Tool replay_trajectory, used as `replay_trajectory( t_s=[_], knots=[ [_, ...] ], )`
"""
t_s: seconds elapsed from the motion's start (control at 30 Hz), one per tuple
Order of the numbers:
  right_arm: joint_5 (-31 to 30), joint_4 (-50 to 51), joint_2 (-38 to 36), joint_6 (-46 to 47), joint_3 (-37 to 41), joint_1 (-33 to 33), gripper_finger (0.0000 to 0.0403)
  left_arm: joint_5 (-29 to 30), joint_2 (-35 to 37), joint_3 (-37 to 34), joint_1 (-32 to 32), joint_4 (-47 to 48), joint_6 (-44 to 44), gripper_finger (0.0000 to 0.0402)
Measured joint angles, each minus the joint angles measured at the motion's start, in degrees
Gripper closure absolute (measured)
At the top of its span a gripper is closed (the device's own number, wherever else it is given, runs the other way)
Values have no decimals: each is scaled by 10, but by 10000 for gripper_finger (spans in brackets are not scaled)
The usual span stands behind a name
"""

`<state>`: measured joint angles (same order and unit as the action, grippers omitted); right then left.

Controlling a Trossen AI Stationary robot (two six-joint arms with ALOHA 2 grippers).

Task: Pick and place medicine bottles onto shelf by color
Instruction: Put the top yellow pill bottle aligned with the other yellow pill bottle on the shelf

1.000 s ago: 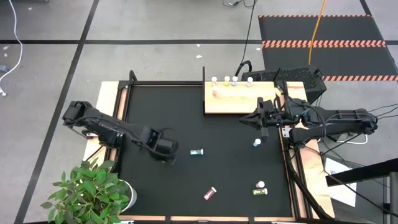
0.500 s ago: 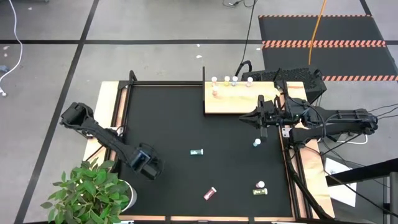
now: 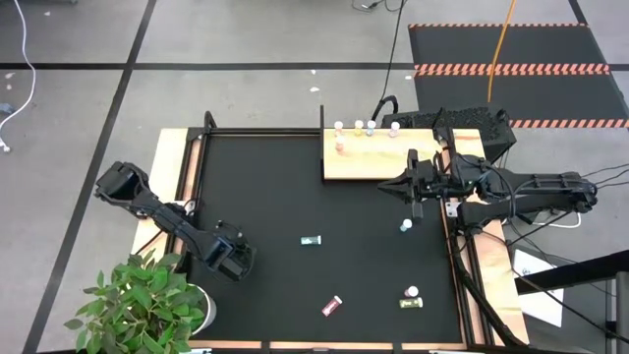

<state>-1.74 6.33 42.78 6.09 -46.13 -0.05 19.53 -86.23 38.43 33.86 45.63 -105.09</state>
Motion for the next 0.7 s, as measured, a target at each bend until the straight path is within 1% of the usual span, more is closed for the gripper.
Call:
replay_trajectory(
  t_s=[0.1, 0.27, 0.33, 0.4, 0.7],
  knots=[
    [0, 0, 0, -16, 0, 0, 403, 21, 2, -13, 1, -23, 16, 92],
    [-2, -1, 0, -48, 0, 0, 403, 49, 0, -16, 0, -27, 41, 92],
    [-14, -2, 0, -55, 5, 0, 403, 68, 0, -18, -1, -27, 41, 101],
    [-30, -1, 0, -55, 12, 0, 403, 80, -1, -18, -2, -29, 43, 118],
    [-28, -13, 0, -29, 42, -11, 403, 93, -1, -18, -6, -27, 57, 234]
  ],
)
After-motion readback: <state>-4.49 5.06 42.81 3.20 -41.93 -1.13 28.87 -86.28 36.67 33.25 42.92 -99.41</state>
